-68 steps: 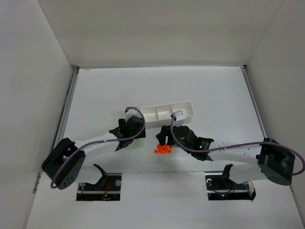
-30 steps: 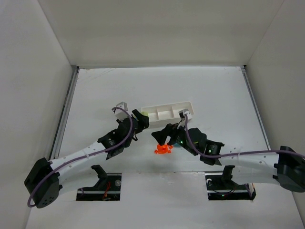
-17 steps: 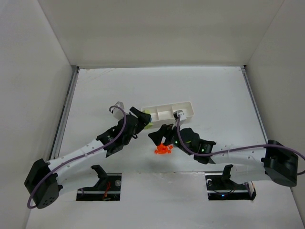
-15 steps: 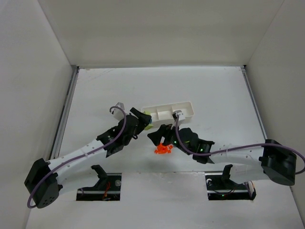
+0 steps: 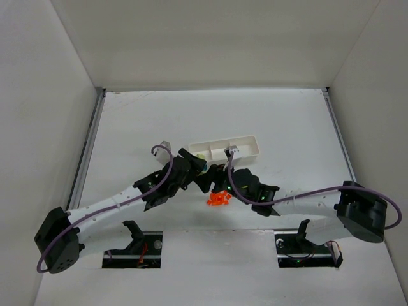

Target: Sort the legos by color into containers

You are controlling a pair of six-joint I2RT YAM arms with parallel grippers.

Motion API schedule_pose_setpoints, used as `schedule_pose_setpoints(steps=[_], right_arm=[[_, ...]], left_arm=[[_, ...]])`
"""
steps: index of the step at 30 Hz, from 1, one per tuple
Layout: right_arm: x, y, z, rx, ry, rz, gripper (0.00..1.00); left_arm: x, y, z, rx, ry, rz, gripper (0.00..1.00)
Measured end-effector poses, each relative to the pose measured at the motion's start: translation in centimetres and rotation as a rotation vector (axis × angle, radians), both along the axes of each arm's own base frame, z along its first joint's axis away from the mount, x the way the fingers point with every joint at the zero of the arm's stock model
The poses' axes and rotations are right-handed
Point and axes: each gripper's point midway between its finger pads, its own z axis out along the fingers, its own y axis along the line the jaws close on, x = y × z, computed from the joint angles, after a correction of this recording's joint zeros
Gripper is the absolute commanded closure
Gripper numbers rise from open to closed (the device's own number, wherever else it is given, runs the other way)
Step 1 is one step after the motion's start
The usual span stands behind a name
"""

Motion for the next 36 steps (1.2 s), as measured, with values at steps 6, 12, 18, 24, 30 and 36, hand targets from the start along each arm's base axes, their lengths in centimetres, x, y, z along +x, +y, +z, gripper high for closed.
schedule_pose_setpoints(steps=[6,12,18,24,30,36], right_arm=[[0.2,0.2,0.1,0.013,-0.007,-0.008,0.44],[0.7,0.3,-0.5,0.004,-0.008,-0.027,0.54],[1.1,0.0,-0.5,0.014,-0.009,-0.063,0.64],[0.9,-0.6,-0.2,0.022,-0.017,-0.071,0.64],[0.5,-1.0,0.2,0.026,-0.027,-0.070,0.64],[-0.3,-1.2,0.7,0.034,-0.029,-0.056,0.64]], left_arm=[[-0.3,-0.3,0.0,-0.009,0.003,-0.006,0.79],[-0.4,-0.4,0.0,-0.007,0.003,-0.003,0.80],[-0.3,-0.4,0.1,-0.015,0.000,0.007,0.80],[-0.3,-0.7,0.5,-0.033,-0.005,-0.007,0.80],[-0.3,-1.0,1.0,-0.051,-0.011,-0.031,0.80],[1.5,1.0,0.9,-0.013,-0.034,0.035,0.80]])
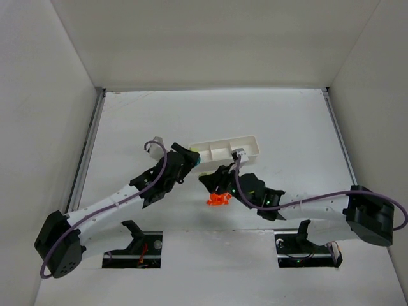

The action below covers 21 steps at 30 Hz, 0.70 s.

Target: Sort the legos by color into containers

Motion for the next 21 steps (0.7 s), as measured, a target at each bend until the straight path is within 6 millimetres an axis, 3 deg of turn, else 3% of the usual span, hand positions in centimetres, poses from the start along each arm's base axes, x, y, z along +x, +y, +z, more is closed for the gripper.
schedule_pose_setpoints(steps=[4,11,17,21], right_arm=[[-0.4,-0.3,1.0,0.022,-0.010,0.006,0.64],[0.0,-1.3,0.7,-0.011,-0.011,-0.011,0.63],[5.4,-5.5,-0.4,-0.082,0.005,-0.178,0.61],[9.3,-6.9,-0.7,-0.140,0.017,-0.269,0.61]], left_arm=[[1.6,2.4,-0.2,0.044,-0.020,0.088,0.80],[1.7,3.4,-0.1,0.097,-0.048,0.074,0.80],[0.0,3.1,0.4,0.135,-0.118,-0.065,0.76],[-1.8,1.7,-0.5,0.125,-0.135,-0.213,0.74]])
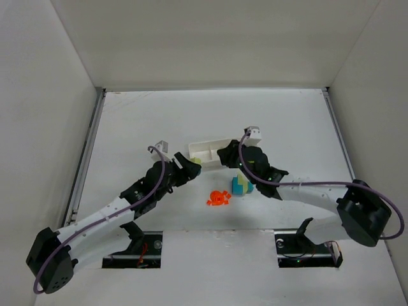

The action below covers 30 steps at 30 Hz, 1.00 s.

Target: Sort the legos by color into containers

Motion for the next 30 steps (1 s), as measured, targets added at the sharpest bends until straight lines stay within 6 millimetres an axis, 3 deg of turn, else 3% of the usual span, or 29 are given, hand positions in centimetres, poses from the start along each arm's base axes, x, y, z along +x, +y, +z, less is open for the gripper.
schedule_pose_setpoints(steps=[5,10,14,18,23,28,30], right_arm=[[3.8,0.2,-1.1,-0.085,0.015,-0.044,0.59],[5.3,0.0,-3.6,-0.162,0.057,-0.060,0.53],[5.6,-0.2,-5.1,-0.206,0.083,-0.061,0.35],[5.9,0.0,-4.9,-0.217,0.078,-0.057,0.26],[4.7,-1.0,-2.7,-0.197,0.062,-0.047,0.25],[0.2,-2.9,3.0,-0.024,0.000,0.017,0.21],[-1.9,-3.1,4.4,0.056,-0.009,0.076,0.17]], left_arm=[[-3.6,-2.5,-1.4,-0.034,0.000,-0.205,0.74],[-6.5,-4.4,-0.4,-0.090,-0.055,-0.355,0.74],[-8.4,-5.9,1.1,-0.111,-0.129,-0.461,0.75],[-10.3,-7.1,0.8,-0.069,-0.169,-0.554,0.75],[-11.0,-7.8,-0.9,0.063,-0.193,-0.599,0.77],[-10.8,-7.9,-1.5,0.219,-0.271,-0.599,0.78],[-10.7,-7.9,-1.5,0.280,-0.313,-0.594,0.78]])
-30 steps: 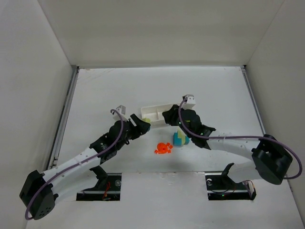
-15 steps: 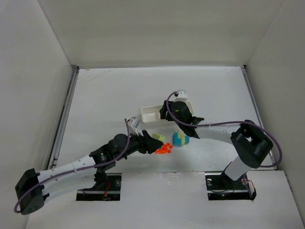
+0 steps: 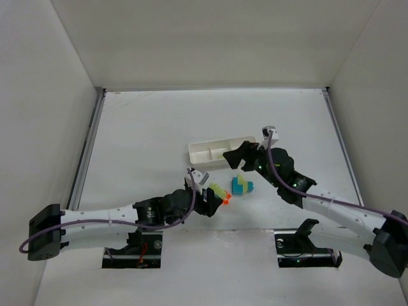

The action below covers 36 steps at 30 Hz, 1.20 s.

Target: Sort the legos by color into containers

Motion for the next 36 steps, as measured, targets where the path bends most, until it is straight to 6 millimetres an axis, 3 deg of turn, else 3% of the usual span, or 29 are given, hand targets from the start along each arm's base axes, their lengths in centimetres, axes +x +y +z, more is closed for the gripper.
schedule_pose_setpoints(steps=[2,10,17,20,31,34,36], right_arm=[[-1.9,0.4,0.1,0.051,0.020,0.076,0.13],[-6.8,2.5,-4.0,0.083,0.208,0.304,0.11],[-9.5,4.0,-3.6,0.172,0.258,0.437,0.15],[-10.5,4.6,-3.3,0.200,0.266,0.480,0.21],[-10.8,5.2,-2.8,0.245,0.268,0.500,0.54],[-10.7,5.3,-2.5,0.258,0.260,0.501,0.59],[-10.7,5.3,-2.5,0.264,0.259,0.493,0.60]], left_arm=[[0.2,0.0,-0.1,0.048,-0.055,0.004,0.78],[0.8,0.2,0.1,0.162,-0.221,0.004,0.78],[1.1,0.1,1.1,0.173,-0.296,0.002,0.78],[1.2,0.1,1.4,0.175,-0.312,0.003,0.78],[1.3,-0.4,2.6,0.158,-0.337,0.000,0.77],[1.3,-0.4,2.6,0.157,-0.338,0.002,0.71],[1.4,-0.4,2.6,0.158,-0.340,0.003,0.56]])
